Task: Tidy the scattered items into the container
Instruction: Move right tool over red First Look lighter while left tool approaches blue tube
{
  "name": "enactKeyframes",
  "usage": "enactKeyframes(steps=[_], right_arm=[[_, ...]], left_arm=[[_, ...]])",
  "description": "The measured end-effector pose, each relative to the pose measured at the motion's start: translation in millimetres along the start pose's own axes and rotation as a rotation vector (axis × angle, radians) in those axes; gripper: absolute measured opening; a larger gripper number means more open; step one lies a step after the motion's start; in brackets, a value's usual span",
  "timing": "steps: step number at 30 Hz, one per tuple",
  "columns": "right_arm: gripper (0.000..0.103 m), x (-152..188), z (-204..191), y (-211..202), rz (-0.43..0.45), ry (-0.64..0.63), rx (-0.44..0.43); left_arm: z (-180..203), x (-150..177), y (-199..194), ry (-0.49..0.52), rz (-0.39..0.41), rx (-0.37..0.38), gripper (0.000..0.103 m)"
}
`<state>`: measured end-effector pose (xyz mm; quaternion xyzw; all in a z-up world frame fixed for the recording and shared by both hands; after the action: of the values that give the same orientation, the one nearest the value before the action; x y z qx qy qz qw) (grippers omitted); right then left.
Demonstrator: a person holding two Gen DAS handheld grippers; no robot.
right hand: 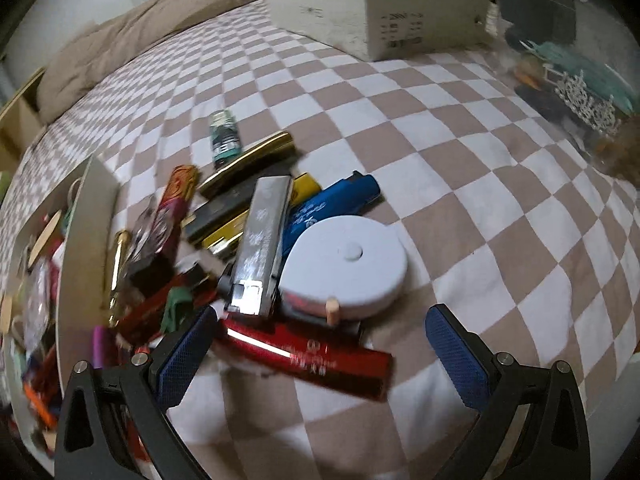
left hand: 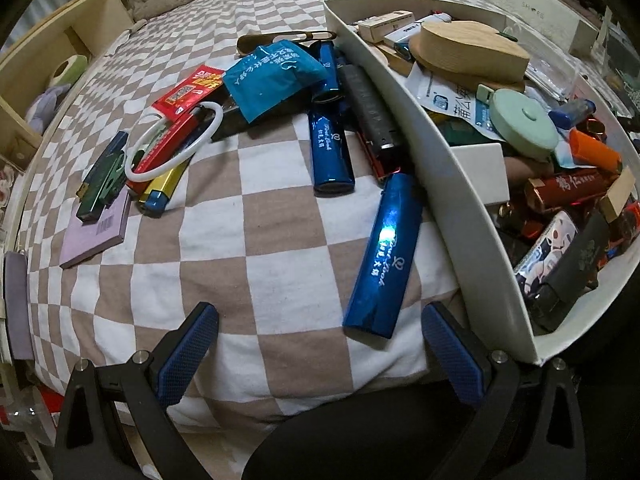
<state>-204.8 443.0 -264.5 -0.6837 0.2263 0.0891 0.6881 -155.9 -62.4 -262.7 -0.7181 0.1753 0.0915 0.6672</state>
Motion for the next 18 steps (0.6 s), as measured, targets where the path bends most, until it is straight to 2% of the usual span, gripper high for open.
enactKeyframes(steps=[4,12,18], right_arm=[[0.103,1.9,-3.2,3.0,-0.015,-0.03,0.058],[0.103,13.4,12.0,-7.3,-0.005,0.044,0.072],[0.103,19.1,12.6,-8.0,-0.027,0.017,0.082]], left_arm=[[-1.3,-0.9,1.9,0.009,-0.002,-0.006,0.103],[-13.4,-0.2,2.4,-0.001,0.012,0.001,0.103],[-30.2,-3.1,2.8,-0.069,0.03,0.013,0.103]])
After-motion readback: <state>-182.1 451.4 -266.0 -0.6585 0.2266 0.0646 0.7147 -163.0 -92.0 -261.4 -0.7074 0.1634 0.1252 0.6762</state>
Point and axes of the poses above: each gripper's, at about its wrist camera, not at the fingertips, and y roughly the way its jaws point, z to its right, x to its underside, the point moved 7 cm from there along y, roughly the way its jaws point, and after that the axes turned 9 degrees about -y, right-handed, at the moved point
